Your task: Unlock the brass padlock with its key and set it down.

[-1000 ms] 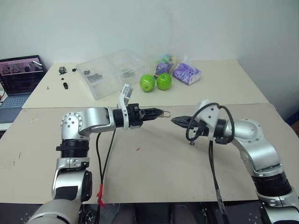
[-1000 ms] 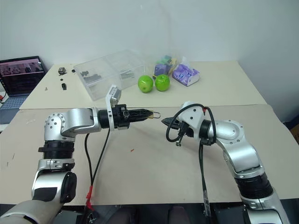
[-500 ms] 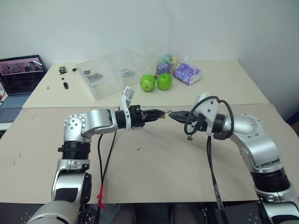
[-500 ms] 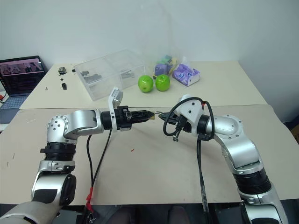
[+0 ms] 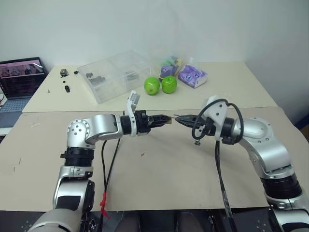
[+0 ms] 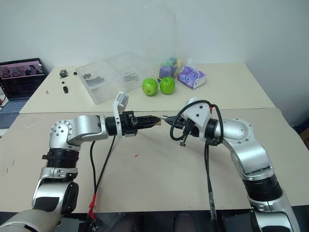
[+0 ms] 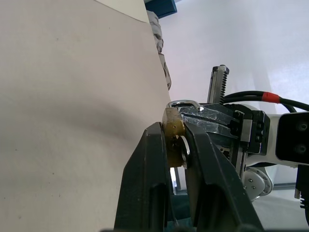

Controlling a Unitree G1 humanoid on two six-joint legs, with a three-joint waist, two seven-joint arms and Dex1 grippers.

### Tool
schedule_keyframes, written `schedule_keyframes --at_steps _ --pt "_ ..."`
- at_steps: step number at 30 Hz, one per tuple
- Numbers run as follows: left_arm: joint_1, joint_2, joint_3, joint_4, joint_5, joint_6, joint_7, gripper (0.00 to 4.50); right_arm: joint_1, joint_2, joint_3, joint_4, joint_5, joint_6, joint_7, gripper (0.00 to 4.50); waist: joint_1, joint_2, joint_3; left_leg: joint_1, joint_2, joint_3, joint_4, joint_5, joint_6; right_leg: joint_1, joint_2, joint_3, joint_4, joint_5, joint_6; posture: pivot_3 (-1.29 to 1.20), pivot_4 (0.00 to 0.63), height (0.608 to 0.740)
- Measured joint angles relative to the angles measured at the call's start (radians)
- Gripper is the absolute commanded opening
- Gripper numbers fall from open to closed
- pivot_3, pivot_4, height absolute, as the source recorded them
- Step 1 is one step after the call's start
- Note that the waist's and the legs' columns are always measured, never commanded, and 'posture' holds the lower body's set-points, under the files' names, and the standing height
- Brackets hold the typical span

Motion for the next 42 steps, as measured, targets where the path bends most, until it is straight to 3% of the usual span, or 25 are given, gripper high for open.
schedule_keyframes --at_steps 19,29,33,42 --pt "0.031 0.000 -0.005 -0.039 0.000 -0.011 0.004 0.03 -0.039 -0.038 0.003 0.074 -0.004 -0.035 0.055 0.03 0.000 0.000 0.000 0.000 0.000 0.000 0.000 0.000 0.000 0.000 0.000 0.000 -0.001 0.000 0.000 0.00 0.150 0.740" --pt "0.024 0.169 -0.042 -0.011 0.050 0.028 -0.093 0.03 0.047 -0.147 -0.037 0.050 -0.001 -0.038 0.109 0.03 -0.001 0.000 0.000 0.000 0.000 0.001 -0.001 0.000 0.001 0.000 0.001 0.000 -0.002 0.000 0.000 0.00 0.150 0.740" --pt "0.026 0.220 -0.069 -0.009 0.134 0.084 -0.194 0.03 0.056 -0.147 -0.040 0.044 0.022 -0.019 0.109 1.08 -0.002 0.000 0.000 0.000 0.000 0.001 -0.002 0.000 0.001 0.000 0.001 0.000 -0.002 0.000 0.000 0.00 0.150 0.740" --pt "0.066 0.303 -0.088 -0.060 0.262 0.205 -0.424 0.03 0.077 -0.146 -0.068 -0.021 0.138 0.084 0.107 4.14 -0.001 0.000 0.000 0.000 0.001 0.000 -0.002 -0.001 0.002 0.000 0.001 0.000 -0.009 0.000 0.000 0.00 0.150 0.740"
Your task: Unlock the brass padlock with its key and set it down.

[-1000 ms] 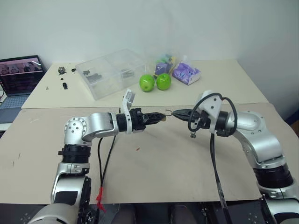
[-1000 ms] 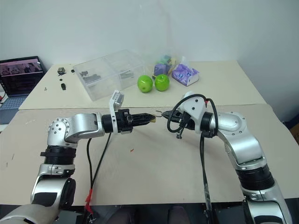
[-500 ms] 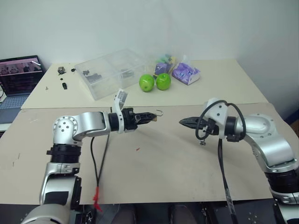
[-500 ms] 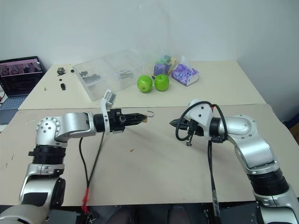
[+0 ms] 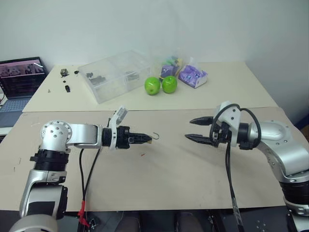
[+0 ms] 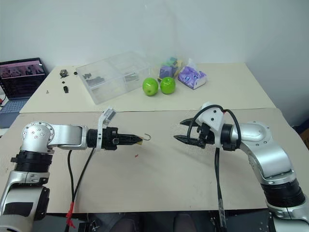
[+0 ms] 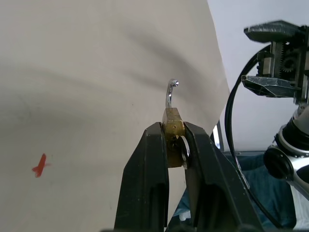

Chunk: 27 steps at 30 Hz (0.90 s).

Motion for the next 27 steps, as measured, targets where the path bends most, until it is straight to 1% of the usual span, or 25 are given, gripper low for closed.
schedule_keyframes --at_steps 1,3,6,11,16,18,20,24,25,27 --pt "0.003 0.003 0.000 -0.003 0.006 0.011 -0.025 0.03 0.000 0.002 -0.003 -0.004 0.012 0.008 -0.003 4.47 0.000 0.000 0.000 0.000 0.000 0.000 0.000 0.000 0.000 0.000 0.000 0.000 0.000 0.000 0.000 0.00 0.150 0.740" --pt "0.016 0.000 0.000 -0.002 0.033 0.016 -0.065 0.03 -0.005 0.016 -0.014 -0.007 0.037 0.033 -0.013 4.47 0.000 0.000 0.000 0.000 0.000 0.000 0.000 0.000 0.000 0.000 0.000 0.000 -0.001 0.000 0.000 0.00 0.150 0.740" --pt "0.040 -0.018 -0.002 0.026 0.108 0.013 -0.077 0.03 -0.012 0.022 -0.018 -0.013 0.048 0.044 -0.036 4.47 0.000 0.000 0.000 0.000 0.000 0.000 0.000 0.000 0.000 0.000 0.000 0.000 -0.001 0.000 0.000 0.00 0.150 0.740" --pt "0.069 -0.103 -0.007 0.068 0.196 0.014 -0.061 0.03 -0.013 0.029 -0.034 -0.043 0.058 0.064 -0.078 4.47 0.002 0.000 0.000 -0.001 0.000 0.000 0.000 0.000 0.000 0.000 -0.001 0.000 -0.001 0.000 -0.001 0.00 0.150 0.740" --pt "0.074 -0.170 -0.001 0.079 0.247 0.026 -0.049 0.03 0.000 0.029 -0.037 -0.083 0.058 0.066 -0.109 4.47 0.002 0.000 0.000 -0.001 -0.001 0.000 0.000 0.000 0.000 0.000 -0.001 0.000 -0.001 0.000 -0.001 0.00 0.150 0.740" --pt "0.074 -0.191 0.008 0.096 0.274 0.035 -0.040 1.06 0.007 0.029 -0.037 -0.086 0.058 0.066 -0.118 4.50 0.002 0.000 0.000 -0.001 -0.001 0.000 0.000 0.000 0.000 0.000 -0.001 0.000 -0.001 0.000 -0.001 0.00 0.150 0.740" --pt "0.072 -0.212 0.017 0.110 0.307 0.037 -0.036 1.57 0.019 0.029 -0.038 -0.086 0.057 0.066 -0.125 4.50 0.002 0.000 0.000 -0.001 0.000 0.000 0.000 0.000 0.001 0.000 -0.001 0.000 -0.001 0.000 -0.001 0.00 0.150 0.740" --pt "0.057 -0.231 0.022 0.121 0.372 0.041 -0.043 3.03 0.023 0.029 -0.038 -0.086 0.056 0.066 -0.133 4.50 0.000 0.000 0.000 0.000 0.000 0.000 0.000 0.000 0.001 0.000 0.000 0.000 -0.001 0.000 -0.001 0.00 0.150 0.740" --pt "0.050 -0.233 0.028 0.122 0.381 0.044 -0.053 3.48 0.023 0.029 -0.038 -0.086 0.056 0.065 -0.133 4.50 0.000 0.000 0.000 0.000 0.000 0.000 0.000 0.000 0.001 0.000 0.000 0.000 -0.001 0.000 -0.001 0.00 0.150 0.740" --pt "0.038 -0.228 0.051 0.124 0.402 0.055 -0.074 4.12 0.024 0.029 -0.038 -0.086 0.055 0.064 -0.133 4.50 0.000 0.000 0.000 0.000 0.000 0.000 0.000 0.000 0.001 0.001 0.000 0.000 -0.001 0.000 -0.001 0.00 0.150 0.740"
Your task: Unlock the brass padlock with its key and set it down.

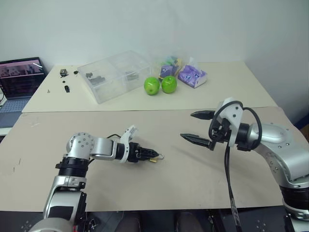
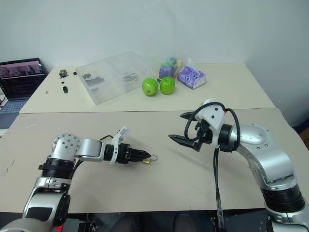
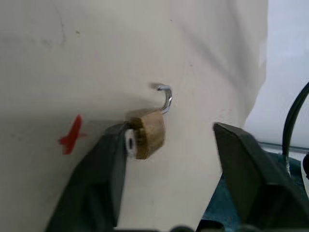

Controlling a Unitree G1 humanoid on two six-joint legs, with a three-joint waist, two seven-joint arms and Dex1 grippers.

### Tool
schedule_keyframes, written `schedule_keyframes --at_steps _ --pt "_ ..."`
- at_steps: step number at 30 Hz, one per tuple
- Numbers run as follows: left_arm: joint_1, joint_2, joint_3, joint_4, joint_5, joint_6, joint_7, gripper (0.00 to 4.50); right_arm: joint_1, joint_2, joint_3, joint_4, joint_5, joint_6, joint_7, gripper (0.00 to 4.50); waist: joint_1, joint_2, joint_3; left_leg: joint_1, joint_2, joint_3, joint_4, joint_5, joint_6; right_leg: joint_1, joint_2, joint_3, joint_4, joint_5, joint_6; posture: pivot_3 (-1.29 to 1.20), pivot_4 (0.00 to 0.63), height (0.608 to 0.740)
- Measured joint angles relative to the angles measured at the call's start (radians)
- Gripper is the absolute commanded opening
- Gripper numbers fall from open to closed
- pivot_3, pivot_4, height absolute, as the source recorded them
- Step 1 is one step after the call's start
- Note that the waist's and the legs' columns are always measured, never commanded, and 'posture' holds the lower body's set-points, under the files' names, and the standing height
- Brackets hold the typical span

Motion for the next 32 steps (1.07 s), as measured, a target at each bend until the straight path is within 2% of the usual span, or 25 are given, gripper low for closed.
schedule_keyframes --at_steps 1,4,9,11,12,14,16,18,21,25,32 --pt "-0.004 0.007 0.010 0.000 0.008 0.003 -0.009 4.42 0.002 0.000 0.000 0.000 -0.001 -0.001 0.000 4.50 -0.001 0.000 0.000 0.000 0.000 0.000 0.000 0.000 0.000 0.000 0.000 0.000 0.000 0.000 0.000 0.00 0.150 0.740" --pt "-0.009 0.055 0.042 0.000 0.043 0.018 -0.035 4.42 0.007 0.000 0.000 0.005 -0.007 -0.007 0.001 4.50 -0.005 0.000 0.000 0.000 0.001 0.000 0.000 0.000 0.000 0.000 0.001 0.000 0.000 0.000 0.000 0.00 0.150 0.740" --pt "-0.008 0.206 0.038 -0.014 0.160 -0.008 -0.146 4.42 0.008 0.000 0.000 0.012 -0.017 -0.023 0.004 4.50 -0.005 0.000 0.000 0.000 0.001 0.000 -0.001 0.000 0.000 -0.001 0.002 0.000 0.000 0.000 0.000 0.00 0.150 0.740" --pt "0.015 0.326 -0.064 -0.117 0.285 -0.170 -0.329 4.42 0.006 0.007 0.001 0.017 -0.015 -0.026 0.008 4.50 -0.004 0.000 0.000 0.000 0.001 0.000 -0.001 0.000 -0.001 -0.001 0.001 0.000 -0.001 0.000 -0.001 0.00 0.150 0.740" --pt "0.025 0.391 -0.121 -0.194 0.361 -0.292 -0.453 4.42 0.006 0.008 0.000 0.024 -0.014 -0.026 0.012 4.50 -0.003 0.000 0.000 -0.001 0.001 0.001 -0.003 0.001 -0.006 -0.001 0.001 0.000 -0.002 0.001 -0.002 0.00 0.150 0.740" --pt "0.046 0.435 -0.142 -0.315 0.424 -0.458 -0.624 4.42 0.003 0.012 -0.004 0.033 0.014 -0.013 0.023 4.50 0.004 0.001 0.000 -0.001 0.000 0.002 -0.006 0.002 -0.009 -0.001 -0.002 0.000 -0.003 0.001 -0.002 0.00 0.150 0.740" --pt "0.082 0.423 -0.140 -0.445 0.447 -0.623 -0.782 4.42 -0.002 0.006 -0.024 0.030 0.099 0.046 0.059 4.50 0.015 0.002 0.000 -0.002 0.000 0.003 -0.007 0.002 -0.009 -0.001 -0.004 0.000 -0.004 0.001 -0.003 0.00 0.150 0.740" --pt "0.091 0.390 -0.142 -0.480 0.501 -0.735 -0.810 4.42 -0.002 -0.025 -0.037 0.024 0.143 0.080 0.092 4.50 0.022 0.001 0.000 -0.002 0.000 0.003 -0.006 0.001 -0.008 -0.001 -0.005 0.000 -0.004 0.001 -0.002 0.00 0.150 0.740" --pt "0.102 0.394 -0.181 -0.478 0.692 -0.944 -0.833 4.42 0.023 -0.127 -0.056 0.003 0.200 0.133 0.170 4.50 0.024 0.001 0.001 -0.002 0.000 0.004 -0.006 0.000 -0.006 0.000 -0.003 0.000 -0.006 0.001 -0.003 0.00 0.150 0.740" --pt "0.123 0.427 -0.289 -0.398 0.950 -1.217 -0.898 4.42 0.046 -0.182 -0.069 0.030 0.187 0.127 0.210 4.50 0.017 0.001 0.001 0.000 0.001 0.006 -0.005 -0.002 -0.001 0.000 -0.001 0.001 -0.003 0.001 -0.003 0.00 0.150 0.740" --pt "0.121 0.389 -0.270 -0.305 0.985 -1.292 -0.963 4.42 0.028 -0.182 -0.077 0.113 0.149 0.083 0.212 4.50 0.008 0.000 0.001 -0.001 0.004 0.006 0.001 -0.005 0.004 0.001 0.002 0.000 -0.002 0.001 -0.002 0.00 0.150 0.740"
